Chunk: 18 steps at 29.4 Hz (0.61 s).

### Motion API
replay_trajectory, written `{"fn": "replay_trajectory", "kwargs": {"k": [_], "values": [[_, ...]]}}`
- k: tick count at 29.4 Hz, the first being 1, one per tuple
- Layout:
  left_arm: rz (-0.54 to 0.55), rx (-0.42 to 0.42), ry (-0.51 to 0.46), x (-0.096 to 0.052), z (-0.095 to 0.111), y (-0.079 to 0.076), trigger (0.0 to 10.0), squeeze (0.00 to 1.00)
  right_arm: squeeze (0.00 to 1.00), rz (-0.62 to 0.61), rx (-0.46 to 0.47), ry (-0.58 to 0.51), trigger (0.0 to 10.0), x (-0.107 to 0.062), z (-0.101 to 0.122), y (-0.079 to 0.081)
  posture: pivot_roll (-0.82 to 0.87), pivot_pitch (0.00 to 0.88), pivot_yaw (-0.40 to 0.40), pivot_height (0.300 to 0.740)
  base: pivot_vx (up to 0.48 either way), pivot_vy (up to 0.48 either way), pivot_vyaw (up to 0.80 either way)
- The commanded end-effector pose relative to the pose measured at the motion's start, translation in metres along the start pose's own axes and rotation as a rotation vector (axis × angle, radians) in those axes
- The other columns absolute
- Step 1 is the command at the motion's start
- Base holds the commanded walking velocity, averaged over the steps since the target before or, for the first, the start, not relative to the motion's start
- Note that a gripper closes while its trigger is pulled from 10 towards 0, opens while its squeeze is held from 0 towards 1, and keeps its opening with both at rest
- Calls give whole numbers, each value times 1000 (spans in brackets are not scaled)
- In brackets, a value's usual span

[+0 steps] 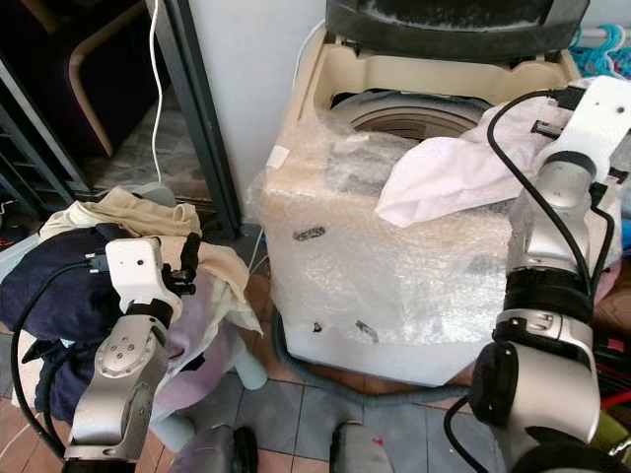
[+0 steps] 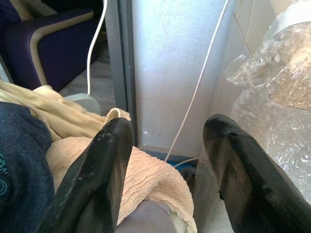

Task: Clothes washing

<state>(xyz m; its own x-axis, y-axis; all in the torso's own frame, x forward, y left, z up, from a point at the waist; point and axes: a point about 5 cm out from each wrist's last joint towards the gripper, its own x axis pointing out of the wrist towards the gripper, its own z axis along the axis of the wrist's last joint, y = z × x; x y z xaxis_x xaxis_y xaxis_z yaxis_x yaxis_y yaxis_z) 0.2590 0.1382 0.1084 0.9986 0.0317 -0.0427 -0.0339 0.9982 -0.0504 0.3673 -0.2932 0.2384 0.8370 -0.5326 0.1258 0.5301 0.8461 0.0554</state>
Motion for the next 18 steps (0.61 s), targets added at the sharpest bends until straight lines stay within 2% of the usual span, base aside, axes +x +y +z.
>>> {"fn": "replay_trajectory", "kwargs": {"k": [1, 2, 3, 5, 6, 7, 8, 11, 13, 14, 18], "values": [[17, 10, -1, -1, 1, 3, 10000, 0, 1000, 38, 21, 36, 10000, 0, -3, 8, -6, 83, 16, 740, 0, 0, 0], [18, 11, 0, -1, 1, 3, 10000, 0, 1000, 172, 57, 108, 10000, -3, -12, 23, -5, 83, 16, 740, 0, 0, 0], [18, 11, 0, -1, 1, 3, 10000, 0, 1000, 221, 60, 130, 10000, -4, -15, 28, -5, 82, 16, 740, 0, 0, 0], [18, 12, 0, -1, 1, 3, 10000, 0, 1000, 246, 60, 138, 10000, -4, -16, 31, -5, 82, 16, 740, 0, 0, 0], [18, 13, 0, -1, 1, 3, 10000, 0, 1000, 309, 24, 106, 10000, -5, -13, 37, -2, 82, 13, 740, 0, 0, 0], [18, 13, 0, -1, 1, 3, 10000, 0, 1000, 309, 24, 106, 10000, -5, -13, 37, -2, 82, 13, 740, 0, 0, 0], [21, 13, -3, -1, 2, 3, 10000, 0, 1000, 345, -24, 31, 10000, -5, -4, 39, -1, 81, 11, 740, 0, 0, 0], [35, 13, -5, -1, 2, 5, 10000, 0, 1000, 339, -41, -100, 10000, -3, 16, 29, -1, 81, 5, 740, 0, 0, 0], [45, 14, -1, -3, 0, 7, 10000, 0, 1000, 415, -3, -228, 10000, -7, 35, 23, 0, 80, 4, 740, 0, 0, 0], [45, 14, -1, -3, 0, 7, 10000, 0, 1000, 415, -3, -228, 10000, -7, 35, 23, 0, 80, 4, 740, 0, 0, 0], [46, 13, 4, -2, -1, 5, 10000, 0, 1000, 546, -33, -278, 10000, -15, 45, 10, -20, 82, 4, 740, 0, 0, 0]]}}
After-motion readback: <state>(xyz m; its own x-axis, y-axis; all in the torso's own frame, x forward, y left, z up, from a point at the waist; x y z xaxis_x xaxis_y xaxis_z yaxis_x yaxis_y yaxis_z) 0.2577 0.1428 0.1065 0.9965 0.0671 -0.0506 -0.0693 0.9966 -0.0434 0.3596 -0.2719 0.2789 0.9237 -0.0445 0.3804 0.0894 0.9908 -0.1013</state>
